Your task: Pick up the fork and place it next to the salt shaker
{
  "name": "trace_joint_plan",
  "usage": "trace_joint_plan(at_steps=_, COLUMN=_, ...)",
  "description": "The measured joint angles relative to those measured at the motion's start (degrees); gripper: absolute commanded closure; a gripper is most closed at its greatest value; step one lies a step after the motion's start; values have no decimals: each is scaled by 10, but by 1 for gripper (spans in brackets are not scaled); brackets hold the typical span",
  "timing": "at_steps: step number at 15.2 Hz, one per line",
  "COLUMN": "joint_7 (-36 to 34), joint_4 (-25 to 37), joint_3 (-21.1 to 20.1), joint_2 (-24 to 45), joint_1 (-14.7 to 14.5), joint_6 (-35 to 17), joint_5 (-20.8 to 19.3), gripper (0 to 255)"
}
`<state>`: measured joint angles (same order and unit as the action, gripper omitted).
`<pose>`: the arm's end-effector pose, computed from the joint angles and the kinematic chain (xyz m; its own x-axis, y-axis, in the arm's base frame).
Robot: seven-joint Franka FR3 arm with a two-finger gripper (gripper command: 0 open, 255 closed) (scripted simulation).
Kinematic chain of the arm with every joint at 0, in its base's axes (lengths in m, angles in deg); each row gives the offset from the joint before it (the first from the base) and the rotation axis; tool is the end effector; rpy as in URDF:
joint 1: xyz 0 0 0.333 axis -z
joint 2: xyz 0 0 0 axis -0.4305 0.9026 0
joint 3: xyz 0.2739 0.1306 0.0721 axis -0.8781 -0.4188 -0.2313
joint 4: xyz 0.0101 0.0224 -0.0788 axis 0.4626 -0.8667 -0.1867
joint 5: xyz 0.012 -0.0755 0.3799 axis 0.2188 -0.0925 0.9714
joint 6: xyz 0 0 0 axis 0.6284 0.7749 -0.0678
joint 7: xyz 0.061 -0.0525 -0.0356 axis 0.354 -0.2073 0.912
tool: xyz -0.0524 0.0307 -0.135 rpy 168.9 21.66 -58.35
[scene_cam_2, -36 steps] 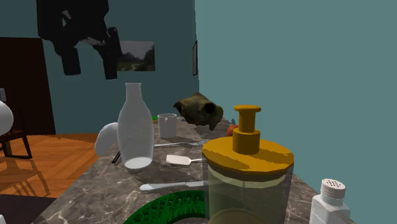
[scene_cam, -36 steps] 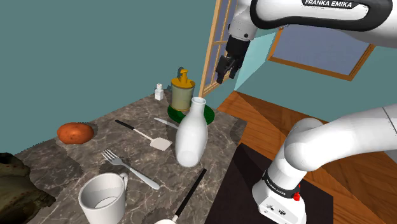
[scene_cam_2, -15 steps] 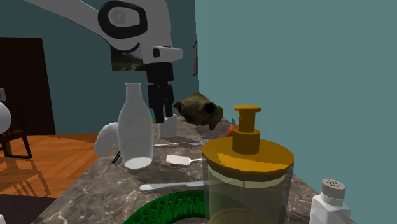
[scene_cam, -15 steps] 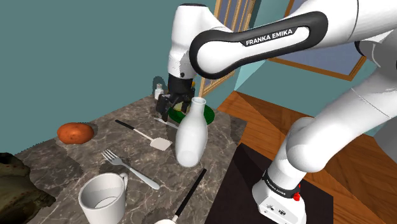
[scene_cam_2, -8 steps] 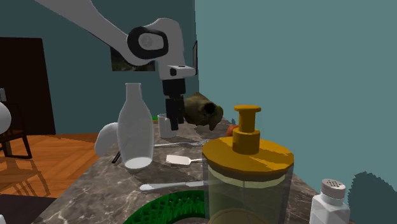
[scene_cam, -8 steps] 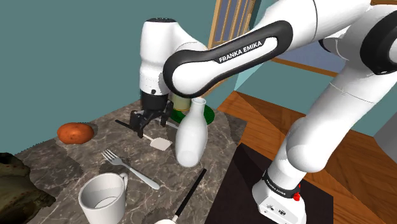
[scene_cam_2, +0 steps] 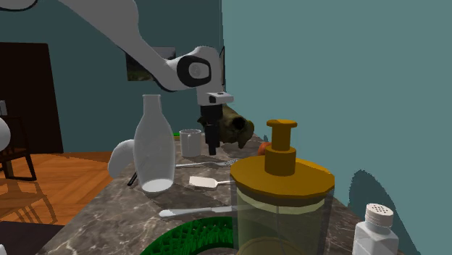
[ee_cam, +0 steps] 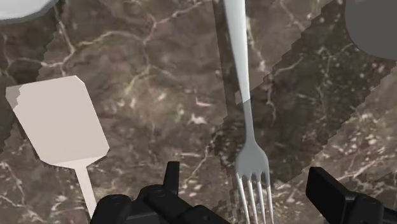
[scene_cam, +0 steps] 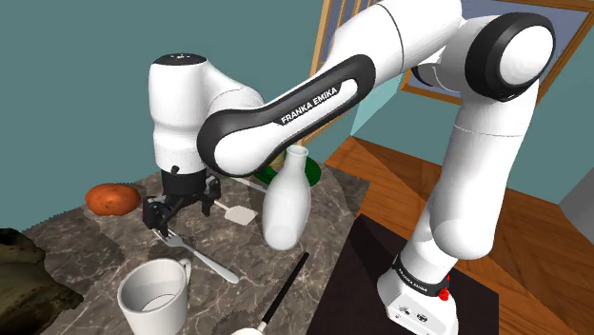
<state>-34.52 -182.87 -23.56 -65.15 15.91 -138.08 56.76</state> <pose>0.4340 0.3958 0.3361 0.9972 -0.0096 0.0748 -0.0092 -0.9999 -0.0060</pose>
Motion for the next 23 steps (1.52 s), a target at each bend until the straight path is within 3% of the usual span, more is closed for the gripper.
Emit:
trace_joint_plan(at_steps=3, joint_7=-26, joint_4=28, joint_3=4, joint_2=41, joint_1=-17, joint_6=-5, joint_5=-27, gripper=0)
trace_joint_plan(at_steps=9, joint_7=-45, joint_4=19, joint_3=16, joint_2=74, joint_1=-28, joint_6=-40, joint_5=-54, gripper=0)
trace_joint_plan(at_steps=15, joint_7=-47, joint_4=20, joint_3=17, joint_2=78, joint_1=-29, joint_6=-43, joint_5=-58, gripper=0)
trace_joint_plan(at_steps=16, joint_7=-47, joint_4=20, joint_3=17, joint_2=78, joint_1=-29, joint_6=-43, joint_5=-58, gripper=255)
trace_joint_plan(at_steps=23, joint_7=-49, joint_4=18, joint_3=18, joint_2=71, joint_1=-27, joint_6=-41, joint_5=-58, gripper=255)
